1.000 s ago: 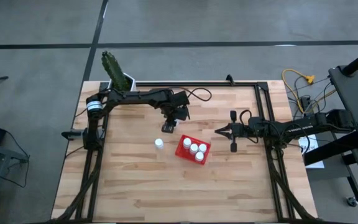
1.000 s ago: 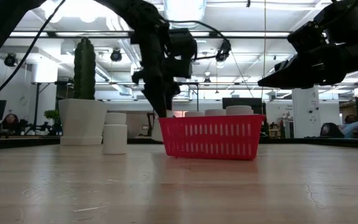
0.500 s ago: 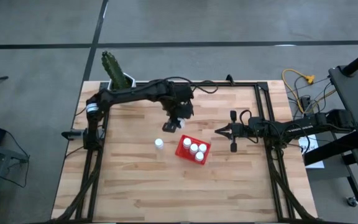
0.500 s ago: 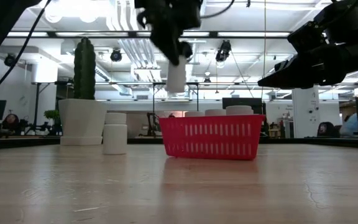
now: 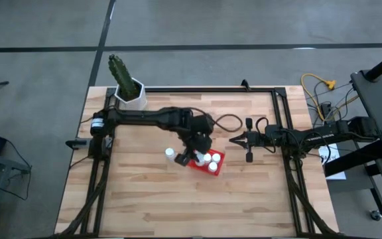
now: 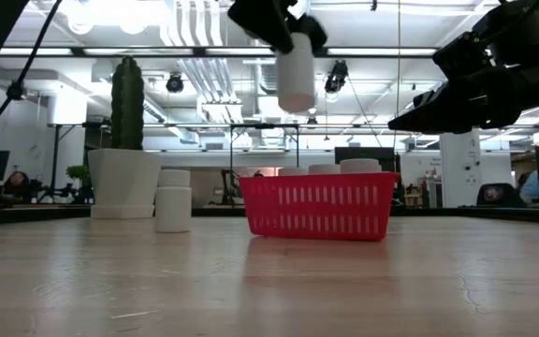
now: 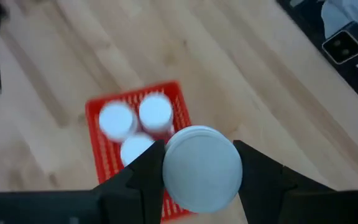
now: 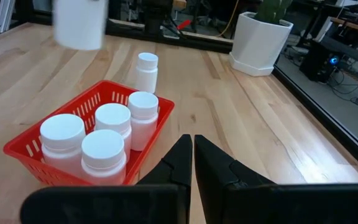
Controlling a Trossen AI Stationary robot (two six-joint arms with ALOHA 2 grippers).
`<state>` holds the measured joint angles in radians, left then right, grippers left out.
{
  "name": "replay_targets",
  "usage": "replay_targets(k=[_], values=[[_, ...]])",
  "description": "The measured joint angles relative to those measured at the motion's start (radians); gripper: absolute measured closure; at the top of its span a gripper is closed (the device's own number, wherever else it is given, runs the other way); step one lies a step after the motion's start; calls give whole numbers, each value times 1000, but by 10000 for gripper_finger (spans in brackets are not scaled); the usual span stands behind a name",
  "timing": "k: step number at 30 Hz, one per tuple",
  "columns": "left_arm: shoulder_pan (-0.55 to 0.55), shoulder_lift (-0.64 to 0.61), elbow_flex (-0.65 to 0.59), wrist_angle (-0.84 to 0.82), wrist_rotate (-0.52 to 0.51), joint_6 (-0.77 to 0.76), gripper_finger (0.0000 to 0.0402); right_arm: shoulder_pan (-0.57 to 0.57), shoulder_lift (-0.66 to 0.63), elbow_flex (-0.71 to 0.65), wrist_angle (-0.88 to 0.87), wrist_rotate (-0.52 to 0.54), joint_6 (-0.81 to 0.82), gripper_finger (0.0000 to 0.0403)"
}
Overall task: Pick and place pill bottles into a basket
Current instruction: Put the white pill bottle into the red bin
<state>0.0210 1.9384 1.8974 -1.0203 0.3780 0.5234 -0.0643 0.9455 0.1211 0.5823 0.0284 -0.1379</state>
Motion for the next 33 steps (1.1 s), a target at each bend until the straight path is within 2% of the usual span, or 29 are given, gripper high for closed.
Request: replay_targets(k=[13,23,33], values=[[-16,4,-135,209,-2,14,259,0,0,0,-1,0,4,394],[-16,6,-209,252,35,8,259,0,0,0,-1,0,0,394],[-16,6,-231,297,46,12,259,0,0,0,-2,0,2,394]])
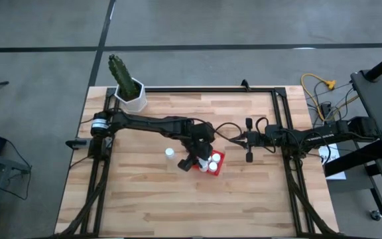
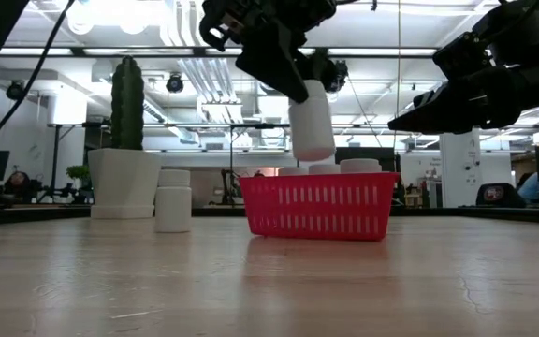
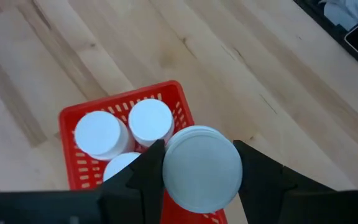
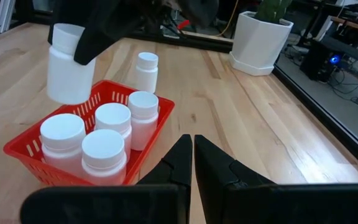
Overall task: Pick and place pill bottles into a basket
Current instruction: Put the white pill bottle into the red bin
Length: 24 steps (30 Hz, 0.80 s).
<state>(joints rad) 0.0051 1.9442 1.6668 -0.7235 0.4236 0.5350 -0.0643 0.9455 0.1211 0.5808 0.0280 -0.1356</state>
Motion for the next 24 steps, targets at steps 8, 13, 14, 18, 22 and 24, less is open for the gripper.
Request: replay_targets(k=[8,13,14,18,22,24], values=[[2,0,-60,60,17,4,259,0,0,0,0,0,-2,394],[4,11,-61,68,18,23,259,0,0,0,-1,0,2,394],[5,15,-61,68,16,25,259,0,0,0,-1,0,2,394],[10,31,-61,79,14,26,259,0,0,0,0,-1,3,394],[15,47,-61,77,13,30,259,0,0,0,-1,-1,5,394],[18,47,-61,82,11,32,259,0,0,0,-2,-1,5,394]])
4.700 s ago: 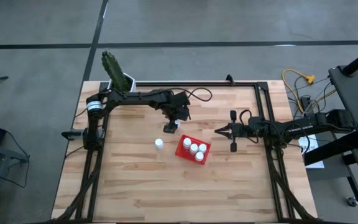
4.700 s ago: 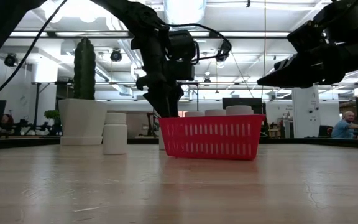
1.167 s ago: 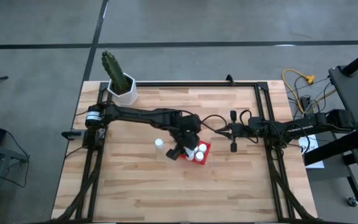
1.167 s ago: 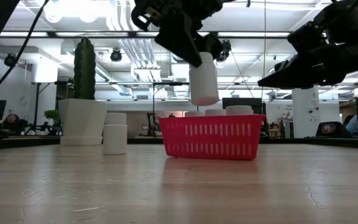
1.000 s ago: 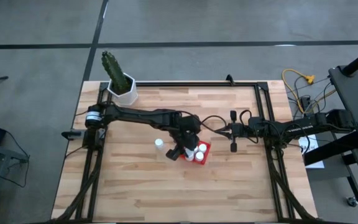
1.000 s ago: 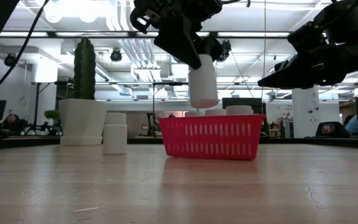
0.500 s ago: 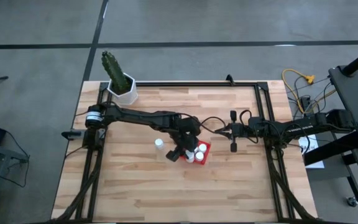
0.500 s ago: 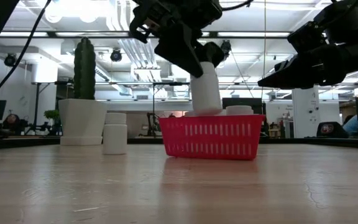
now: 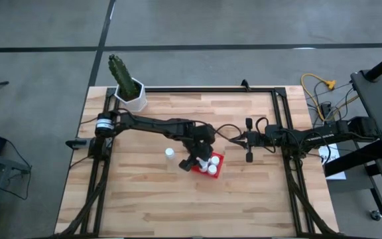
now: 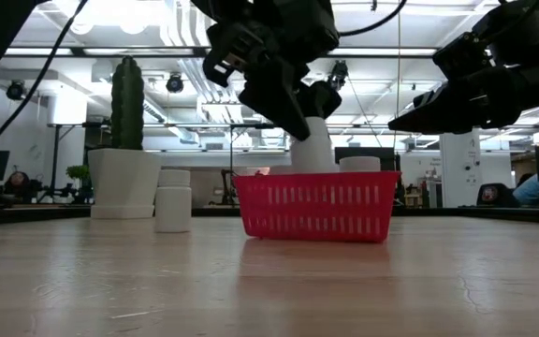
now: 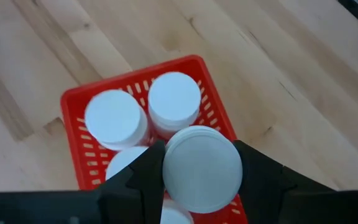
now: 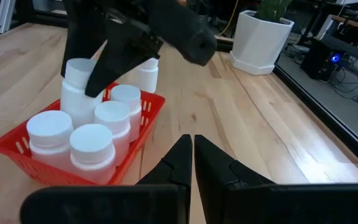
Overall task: Pick and place pill bottles into a basket
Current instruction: Put the white pill bottle into the red bin
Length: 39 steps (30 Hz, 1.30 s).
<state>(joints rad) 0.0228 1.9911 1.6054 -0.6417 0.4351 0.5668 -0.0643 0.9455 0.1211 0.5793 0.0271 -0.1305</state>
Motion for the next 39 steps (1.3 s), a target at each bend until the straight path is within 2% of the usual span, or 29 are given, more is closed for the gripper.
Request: replay_targets(k=[20,25,39], values=[[8,2,-2,7,4,-2,259,0,0,0,-4,0,-3,394],[8,2,-4,12,16,-4,249,0,0,0,-5,0,-3,394],[10,2,-77,110,26,-9,248,0,0,0,-6,0,-3,394]])
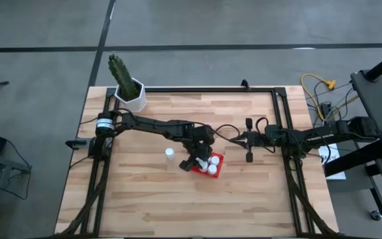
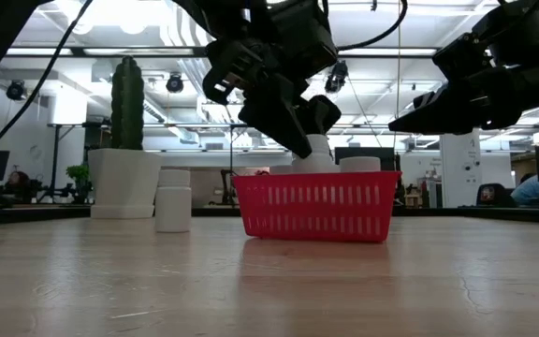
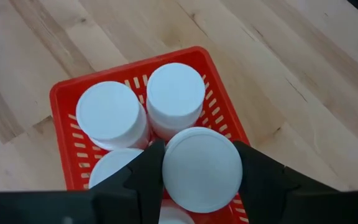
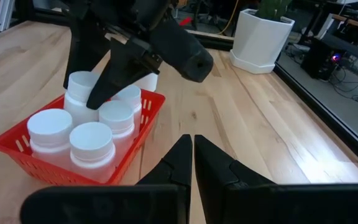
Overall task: Pick and place pill bottles into a basket
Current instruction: Put the white pill bottle into the red bin
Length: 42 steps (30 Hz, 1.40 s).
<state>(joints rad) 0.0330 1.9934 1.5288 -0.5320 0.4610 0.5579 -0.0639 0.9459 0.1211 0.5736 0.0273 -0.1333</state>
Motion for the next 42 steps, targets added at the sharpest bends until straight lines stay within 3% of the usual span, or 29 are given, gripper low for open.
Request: replay_targets(k=[42], values=[[0,0,-63,106,0,-54,240,0,0,0,0,1,0,394]])
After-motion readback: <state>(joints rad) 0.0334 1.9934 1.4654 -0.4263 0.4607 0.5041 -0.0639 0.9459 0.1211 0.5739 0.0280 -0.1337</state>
